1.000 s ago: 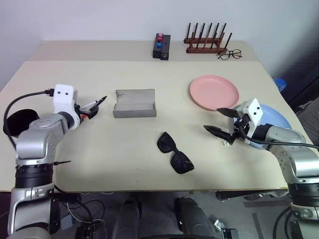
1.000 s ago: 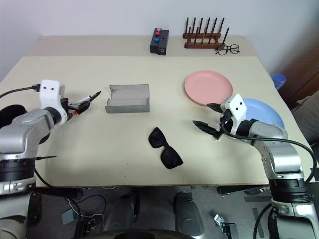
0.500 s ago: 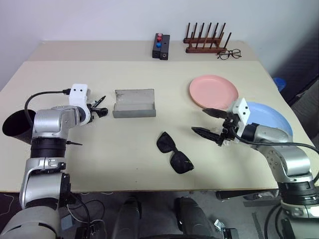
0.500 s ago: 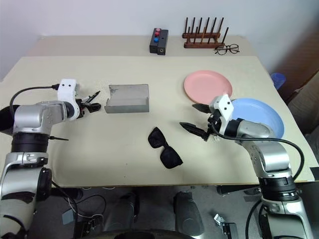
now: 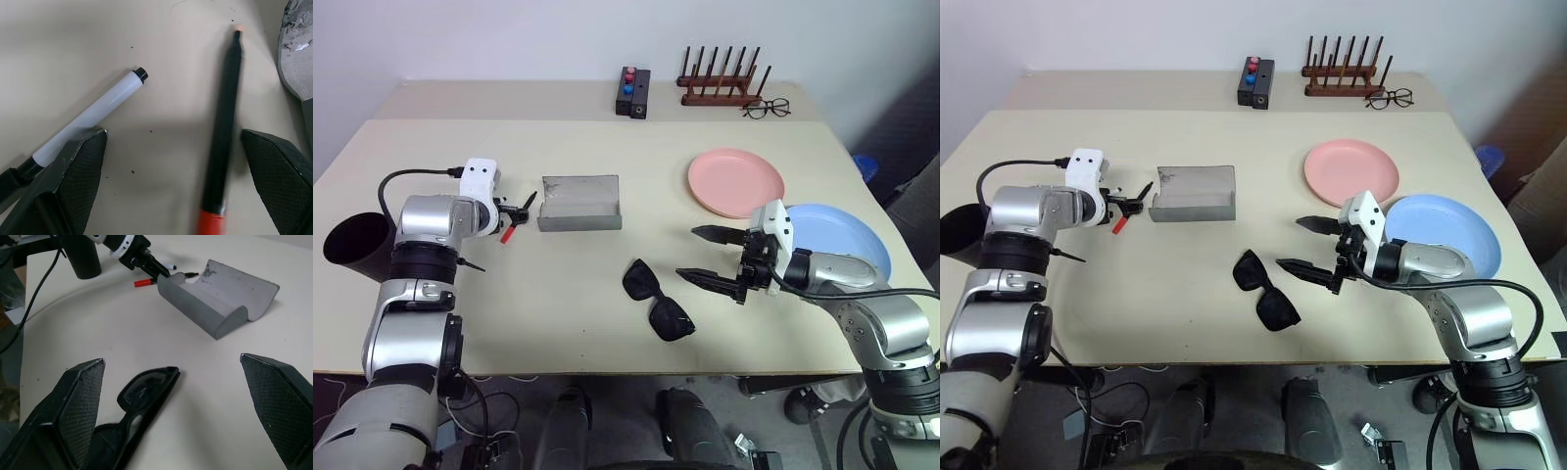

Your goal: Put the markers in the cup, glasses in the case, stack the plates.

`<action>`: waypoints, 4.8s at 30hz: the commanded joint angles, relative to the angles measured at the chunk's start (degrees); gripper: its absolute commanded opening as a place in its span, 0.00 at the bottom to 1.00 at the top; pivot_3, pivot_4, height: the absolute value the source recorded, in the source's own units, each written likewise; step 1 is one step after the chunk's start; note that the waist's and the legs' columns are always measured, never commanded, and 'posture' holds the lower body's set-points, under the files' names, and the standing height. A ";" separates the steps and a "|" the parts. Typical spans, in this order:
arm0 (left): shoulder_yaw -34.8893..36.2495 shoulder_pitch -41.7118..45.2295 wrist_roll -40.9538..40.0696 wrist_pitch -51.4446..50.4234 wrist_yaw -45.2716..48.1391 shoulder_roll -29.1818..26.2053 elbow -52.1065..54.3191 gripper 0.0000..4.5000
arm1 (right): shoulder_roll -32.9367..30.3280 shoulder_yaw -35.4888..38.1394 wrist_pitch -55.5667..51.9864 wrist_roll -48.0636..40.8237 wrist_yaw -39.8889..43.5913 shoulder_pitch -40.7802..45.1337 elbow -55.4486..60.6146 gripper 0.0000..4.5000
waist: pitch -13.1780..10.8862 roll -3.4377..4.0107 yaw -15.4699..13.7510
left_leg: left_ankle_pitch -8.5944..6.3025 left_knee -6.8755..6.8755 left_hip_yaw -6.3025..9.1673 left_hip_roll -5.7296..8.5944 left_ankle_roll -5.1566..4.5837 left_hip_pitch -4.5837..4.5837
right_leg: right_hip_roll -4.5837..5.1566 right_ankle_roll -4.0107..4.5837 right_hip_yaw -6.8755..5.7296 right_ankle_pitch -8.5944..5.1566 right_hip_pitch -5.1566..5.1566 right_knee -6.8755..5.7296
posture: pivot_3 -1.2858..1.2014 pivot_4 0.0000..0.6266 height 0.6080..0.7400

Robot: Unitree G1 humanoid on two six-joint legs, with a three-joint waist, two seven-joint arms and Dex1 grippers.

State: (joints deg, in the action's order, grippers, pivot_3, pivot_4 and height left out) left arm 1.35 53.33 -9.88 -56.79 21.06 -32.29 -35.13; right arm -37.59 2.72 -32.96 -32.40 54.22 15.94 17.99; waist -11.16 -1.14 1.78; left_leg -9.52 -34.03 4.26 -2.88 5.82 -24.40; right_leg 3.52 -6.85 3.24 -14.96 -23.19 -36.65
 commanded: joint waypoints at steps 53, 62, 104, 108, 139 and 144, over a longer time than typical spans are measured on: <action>29.84 -24.96 3.95 34.51 -24.41 5.21 48.29 0.01 | 7.24 -1.90 -1.01 -5.52 -4.44 6.25 0.78 1.00 | -0.03 -0.06 -0.38 | 0.01 0.06 0.00 0.00 0.02 0.00 | 0.01 -0.11 0.02 0.05 -0.05 0.00 | 0.52 0.24 1.00; 36.66 -38.17 0.26 36.39 -25.54 9.96 62.27 0.01 | 11.77 -6.00 -2.45 -6.58 -4.06 9.68 0.58 1.00 | 0.04 -0.27 -1.19 | 0.00 -0.07 0.01 0.02 0.03 -0.03 | 0.04 0.14 -0.01 -0.03 0.13 0.14 | 0.52 0.24 1.00; 31.79 -47.46 5.15 45.51 -33.35 19.16 59.25 0.01 | 15.83 -7.96 -3.58 -8.38 -5.97 10.67 2.73 1.00 | 0.06 -0.29 -0.81 | -0.01 0.07 -0.01 -0.02 0.05 -0.07 | 0.01 0.22 -0.01 -0.01 0.06 0.36 | 0.52 0.24 1.00; 31.59 -47.57 5.20 45.35 -33.74 19.35 59.36 0.01 | 15.76 -8.02 -3.76 -8.43 -6.07 10.83 2.67 1.00 | 0.06 -0.29 -0.82 | -0.01 0.08 -0.01 -0.02 0.05 -0.07 | 0.01 0.22 -0.01 -0.01 0.06 0.37 | 0.52 0.24 1.00; 27.71 -40.67 0.75 40.36 -28.98 15.60 60.33 0.90 | 15.49 -8.30 -2.70 -7.66 -5.24 9.53 2.16 1.00 | 0.06 -0.30 -1.05 | -0.03 0.14 -0.04 -0.02 0.06 -0.15 | 0.04 0.26 -0.03 0.02 0.00 0.54 | 0.52 0.24 1.00; 21.71 -31.53 -0.06 22.78 -23.01 6.26 56.54 0.95 | 15.63 -8.43 -2.22 -7.12 -4.73 9.95 1.11 1.00 | 0.04 -0.28 -0.73 | -0.03 0.18 -0.05 -0.02 0.06 -0.19 | 0.04 0.27 -0.03 0.02 -0.06 0.55 | 0.52 0.24 1.00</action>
State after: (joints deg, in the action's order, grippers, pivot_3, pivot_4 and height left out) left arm 23.80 19.86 -9.39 -28.14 -3.24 -24.12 22.00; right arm -22.09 -5.87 -36.25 -39.48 48.97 25.32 17.93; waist -11.12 -1.42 1.04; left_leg -9.54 -33.84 4.22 -2.90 5.88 -24.59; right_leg 3.54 -6.58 3.20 -14.94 -23.28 -36.12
